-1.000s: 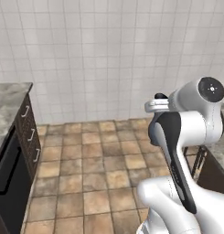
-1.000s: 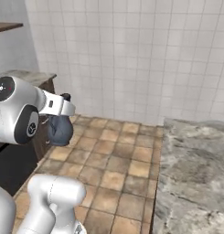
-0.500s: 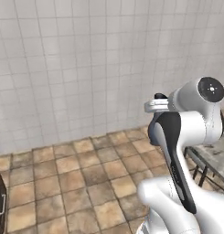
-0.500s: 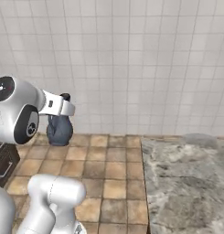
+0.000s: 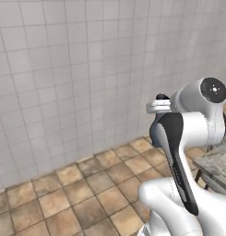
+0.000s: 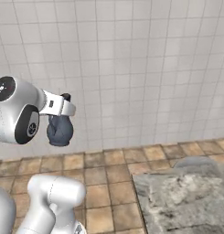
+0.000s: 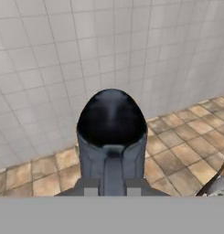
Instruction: Move the pork chop and lemon from the top shelf to the second highest shelf to make space. Then, place the pitcher from the counter on the cleared top shelf.
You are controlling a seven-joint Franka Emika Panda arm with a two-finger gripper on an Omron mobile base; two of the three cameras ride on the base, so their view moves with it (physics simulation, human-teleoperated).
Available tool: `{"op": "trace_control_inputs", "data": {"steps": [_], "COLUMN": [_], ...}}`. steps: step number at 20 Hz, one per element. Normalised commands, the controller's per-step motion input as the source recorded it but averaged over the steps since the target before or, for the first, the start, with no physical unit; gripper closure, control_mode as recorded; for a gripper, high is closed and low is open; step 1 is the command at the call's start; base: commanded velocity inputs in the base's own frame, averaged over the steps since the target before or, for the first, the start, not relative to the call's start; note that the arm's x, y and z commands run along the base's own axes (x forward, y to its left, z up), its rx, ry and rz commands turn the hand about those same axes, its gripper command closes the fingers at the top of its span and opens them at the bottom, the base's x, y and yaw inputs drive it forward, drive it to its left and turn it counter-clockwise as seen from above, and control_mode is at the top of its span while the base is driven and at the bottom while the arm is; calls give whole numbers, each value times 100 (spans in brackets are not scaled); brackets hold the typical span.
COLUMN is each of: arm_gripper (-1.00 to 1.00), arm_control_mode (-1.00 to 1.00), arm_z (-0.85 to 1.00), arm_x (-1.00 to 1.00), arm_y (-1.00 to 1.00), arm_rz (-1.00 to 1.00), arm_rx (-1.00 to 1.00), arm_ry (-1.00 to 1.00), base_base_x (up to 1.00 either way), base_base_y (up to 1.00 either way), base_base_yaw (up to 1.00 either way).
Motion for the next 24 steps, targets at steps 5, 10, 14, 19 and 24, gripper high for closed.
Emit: {"op": "trace_control_inputs", "data": {"steps": [5, 10, 14, 19, 24], "arm_gripper": [100, 100, 100, 100, 100], "arm_control_mode": [100, 100, 100, 100, 100], "arm_z": [0, 0, 0, 0, 0], "arm_x": [0, 0, 0, 0, 0], "arm_y": [0, 0, 0, 0, 0], "arm_rz": [0, 0, 0, 0, 0], "arm_rx": [0, 0, 0, 0, 0], "arm_ry": [0, 0, 0, 0, 0], "base_base_x": [93, 82, 69, 64, 64], "base_base_y": [24, 11, 0, 0, 0], "base_base_yaw": [-40, -44, -43, -44, -45]}}
